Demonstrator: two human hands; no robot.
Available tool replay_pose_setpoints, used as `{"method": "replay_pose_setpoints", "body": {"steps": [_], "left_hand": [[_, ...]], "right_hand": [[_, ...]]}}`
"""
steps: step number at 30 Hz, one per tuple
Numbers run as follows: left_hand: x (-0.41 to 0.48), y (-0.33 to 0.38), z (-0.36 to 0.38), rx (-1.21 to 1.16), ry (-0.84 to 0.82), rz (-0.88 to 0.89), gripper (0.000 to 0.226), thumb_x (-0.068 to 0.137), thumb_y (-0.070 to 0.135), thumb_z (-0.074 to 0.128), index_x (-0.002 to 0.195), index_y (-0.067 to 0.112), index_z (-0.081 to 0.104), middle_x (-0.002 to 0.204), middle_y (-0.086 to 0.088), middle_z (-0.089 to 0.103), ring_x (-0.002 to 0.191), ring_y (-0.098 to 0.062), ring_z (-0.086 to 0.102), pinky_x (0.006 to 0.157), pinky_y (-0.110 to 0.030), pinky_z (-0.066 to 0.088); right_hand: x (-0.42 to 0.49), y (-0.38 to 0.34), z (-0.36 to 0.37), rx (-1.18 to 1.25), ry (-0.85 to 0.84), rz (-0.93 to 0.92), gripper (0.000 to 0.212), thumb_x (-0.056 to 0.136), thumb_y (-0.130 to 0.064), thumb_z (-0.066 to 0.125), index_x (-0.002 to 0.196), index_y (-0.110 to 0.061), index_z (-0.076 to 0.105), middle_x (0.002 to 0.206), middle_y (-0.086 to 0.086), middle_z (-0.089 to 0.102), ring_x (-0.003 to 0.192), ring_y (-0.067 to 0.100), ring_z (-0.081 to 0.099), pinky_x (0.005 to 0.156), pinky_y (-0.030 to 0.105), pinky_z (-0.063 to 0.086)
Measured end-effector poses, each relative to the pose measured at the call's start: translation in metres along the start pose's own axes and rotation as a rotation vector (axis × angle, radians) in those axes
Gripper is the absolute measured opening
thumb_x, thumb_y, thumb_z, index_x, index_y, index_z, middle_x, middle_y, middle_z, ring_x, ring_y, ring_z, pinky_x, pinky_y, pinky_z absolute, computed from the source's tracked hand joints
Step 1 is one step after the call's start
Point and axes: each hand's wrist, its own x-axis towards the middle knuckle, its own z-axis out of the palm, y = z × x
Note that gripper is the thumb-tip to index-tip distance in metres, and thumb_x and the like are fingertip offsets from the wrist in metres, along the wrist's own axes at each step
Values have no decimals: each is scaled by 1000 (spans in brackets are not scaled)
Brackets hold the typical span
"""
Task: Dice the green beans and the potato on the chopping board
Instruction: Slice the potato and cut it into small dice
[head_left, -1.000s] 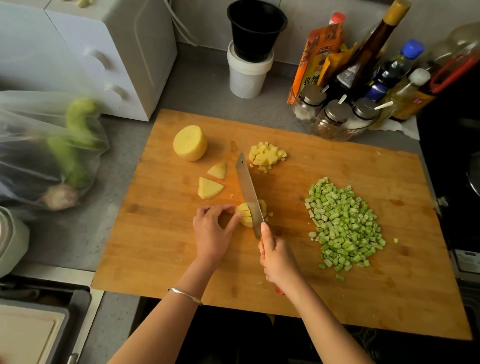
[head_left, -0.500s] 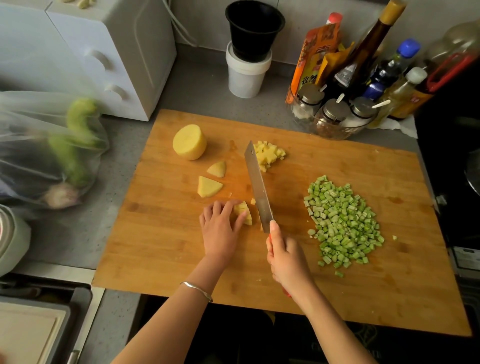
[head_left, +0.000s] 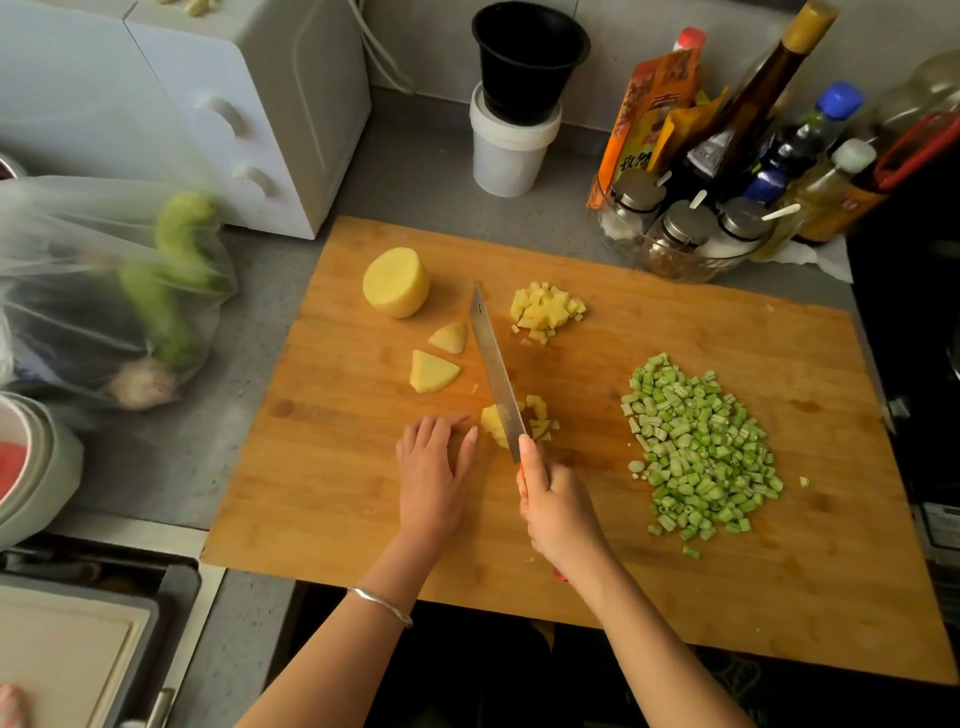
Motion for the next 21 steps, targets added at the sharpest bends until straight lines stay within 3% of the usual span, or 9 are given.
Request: {"method": "replay_pose_setpoints", "body": {"steps": [2, 7, 10, 14, 18, 21], "left_hand": [[0, 0, -1, -1, 1, 2, 41, 95, 48, 38, 117, 20, 60, 103, 5, 59, 99, -15, 45, 86, -24, 30], [-1, 1, 0, -31, 28, -11, 38, 95, 47, 41, 116, 21, 59, 101, 6, 58, 98, -13, 45, 85, -25, 32], [0, 1, 1, 5, 7, -9, 41, 93, 52, 41, 118, 23, 57, 100, 8, 58, 98, -15, 46, 86, -30, 35], [1, 3, 2, 151, -32, 58, 49, 90, 58, 45, 128, 28, 53, 108, 7, 55, 102, -15, 43, 90, -31, 34], [3, 3, 5, 219, -25, 79, 49, 83, 54, 61, 126, 31, 57, 110, 2, 56, 103, -19, 43, 90, -37, 38], [6, 4, 7, 194, -26, 114, 51, 81, 51, 66, 126, 28, 58, 116, 1, 55, 106, -18, 42, 91, -38, 43]], "right_hand": [[2, 0, 1, -23, 14, 8, 64, 79, -76, 21, 53, -19, 39, 40, -7, 34, 39, 12, 33, 46, 27, 26], [9, 0, 6, -89, 20, 12, 60, 97, -60, 25, 52, -23, 38, 46, -5, 38, 44, 14, 36, 48, 27, 27], [9, 5, 9, -93, 32, 7, 61, 94, -63, 23, 51, -22, 37, 45, -6, 37, 44, 14, 35, 48, 28, 26], [6, 11, 7, -1, 14, 78, 63, 80, -72, 20, 52, -19, 38, 36, -7, 35, 39, 12, 34, 46, 27, 27], [7, 5, -2, 199, -59, 175, 58, 95, -63, 30, 62, -16, 38, 43, -6, 31, 35, 11, 28, 41, 24, 21], [6, -2, -18, 338, -113, 149, 54, 97, -58, 34, 65, -15, 39, 44, -3, 29, 33, 10, 25, 39, 21, 19]]}}
